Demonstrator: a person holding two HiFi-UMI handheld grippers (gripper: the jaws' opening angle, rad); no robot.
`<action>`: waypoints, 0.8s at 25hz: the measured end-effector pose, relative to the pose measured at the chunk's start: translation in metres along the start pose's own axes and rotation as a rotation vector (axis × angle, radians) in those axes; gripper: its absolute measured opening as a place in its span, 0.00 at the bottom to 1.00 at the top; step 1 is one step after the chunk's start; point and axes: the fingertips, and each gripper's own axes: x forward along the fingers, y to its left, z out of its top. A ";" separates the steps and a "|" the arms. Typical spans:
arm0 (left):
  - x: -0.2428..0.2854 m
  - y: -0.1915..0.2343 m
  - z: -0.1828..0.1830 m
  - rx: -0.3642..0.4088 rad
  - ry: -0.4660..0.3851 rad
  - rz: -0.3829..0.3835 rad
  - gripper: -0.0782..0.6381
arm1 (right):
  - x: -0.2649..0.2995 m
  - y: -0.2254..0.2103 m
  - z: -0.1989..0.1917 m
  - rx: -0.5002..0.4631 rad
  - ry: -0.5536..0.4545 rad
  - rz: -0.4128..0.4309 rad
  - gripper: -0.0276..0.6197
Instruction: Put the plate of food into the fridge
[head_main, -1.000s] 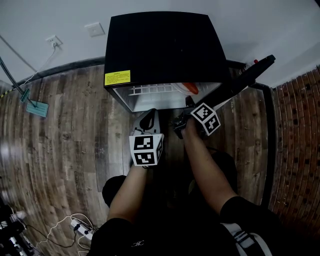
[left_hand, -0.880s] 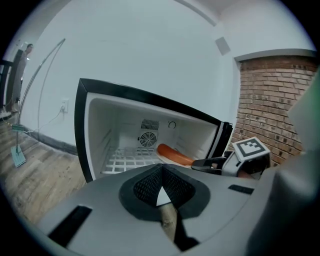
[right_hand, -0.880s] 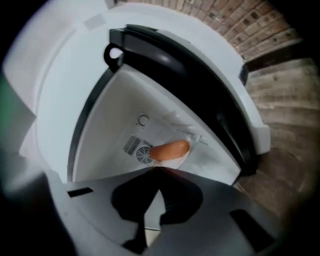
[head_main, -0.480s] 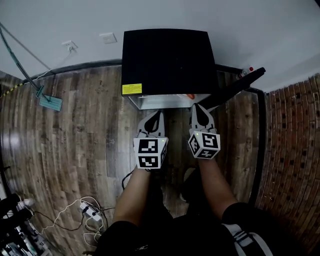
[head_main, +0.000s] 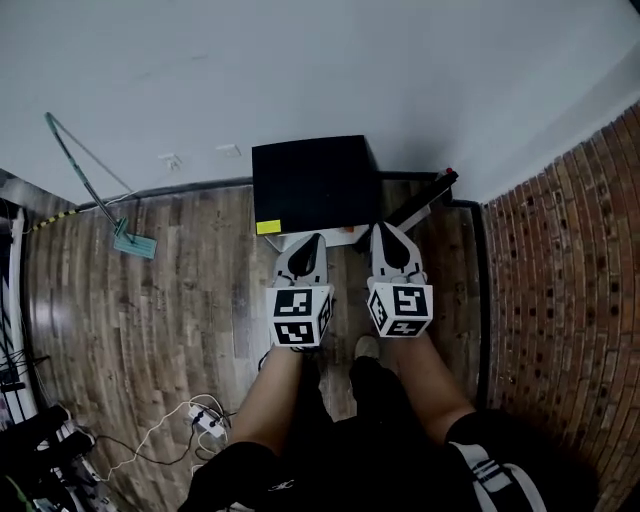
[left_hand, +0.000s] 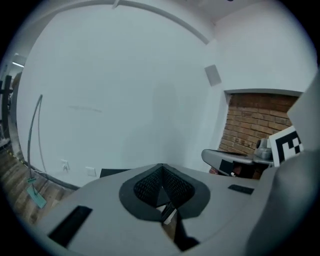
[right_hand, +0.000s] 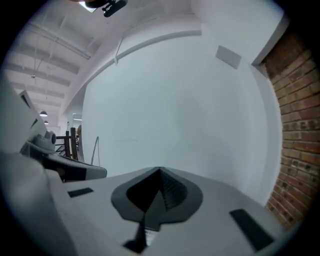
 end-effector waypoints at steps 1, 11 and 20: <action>-0.009 -0.009 0.018 0.006 -0.006 0.001 0.10 | -0.011 0.000 0.024 0.003 -0.008 0.003 0.06; -0.062 -0.086 0.135 0.068 -0.170 0.020 0.10 | -0.078 -0.012 0.163 -0.009 -0.134 0.061 0.06; -0.081 -0.120 0.160 0.133 -0.253 0.049 0.10 | -0.098 -0.024 0.191 -0.005 -0.192 0.100 0.06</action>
